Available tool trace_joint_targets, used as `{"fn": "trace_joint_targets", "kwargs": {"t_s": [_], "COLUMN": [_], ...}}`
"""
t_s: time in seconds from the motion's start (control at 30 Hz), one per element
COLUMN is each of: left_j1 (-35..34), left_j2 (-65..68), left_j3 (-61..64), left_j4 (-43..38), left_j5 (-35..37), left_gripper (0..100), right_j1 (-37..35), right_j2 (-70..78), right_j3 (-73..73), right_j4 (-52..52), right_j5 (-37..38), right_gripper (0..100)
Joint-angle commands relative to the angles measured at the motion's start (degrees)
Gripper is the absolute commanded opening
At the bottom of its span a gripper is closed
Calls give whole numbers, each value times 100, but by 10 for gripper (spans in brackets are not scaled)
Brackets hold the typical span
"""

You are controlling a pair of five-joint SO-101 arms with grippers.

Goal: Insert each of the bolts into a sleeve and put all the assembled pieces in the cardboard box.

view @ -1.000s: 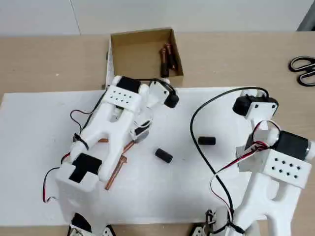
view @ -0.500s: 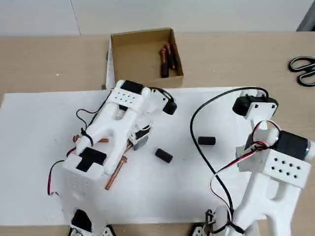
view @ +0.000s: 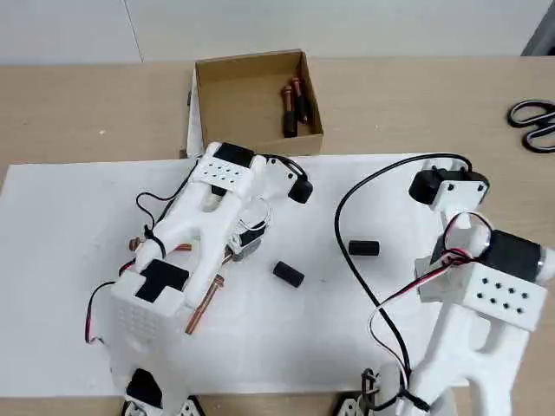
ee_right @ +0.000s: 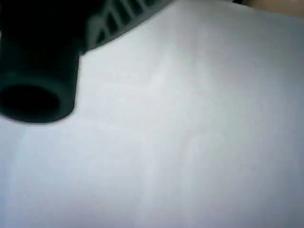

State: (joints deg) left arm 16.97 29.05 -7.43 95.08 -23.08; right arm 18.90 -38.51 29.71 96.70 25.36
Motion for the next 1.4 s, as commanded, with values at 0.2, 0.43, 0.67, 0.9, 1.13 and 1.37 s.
{"fn": "trace_joint_targets", "kwargs": {"t_s": [0.2,0.43,0.67,0.9,1.13,1.37], "left_j1": [-62,-9,-105,-492,-1090,-1275], "left_j2": [-88,-1266,-2848,-4325,-5424,-6884], "left_j3": [-1763,-2035,-1473,-1174,-673,532], "left_j4": [545,545,545,422,413,-9], "left_j5": [1055,2180,2497,2470,2479,2479], "left_gripper": [6,6,6,6,6,6], "right_j1": [-75,-119,-119,-119,-101,-303], "right_j2": [-136,-708,-2176,-3099,-3512,-4857], "right_j3": [-62,-299,-281,-273,308,1749], "right_j4": [198,312,286,224,-391,-1886], "right_j5": [-62,-53,79,862,862,-185], "right_gripper": [3,3,3,2,2,2]}}
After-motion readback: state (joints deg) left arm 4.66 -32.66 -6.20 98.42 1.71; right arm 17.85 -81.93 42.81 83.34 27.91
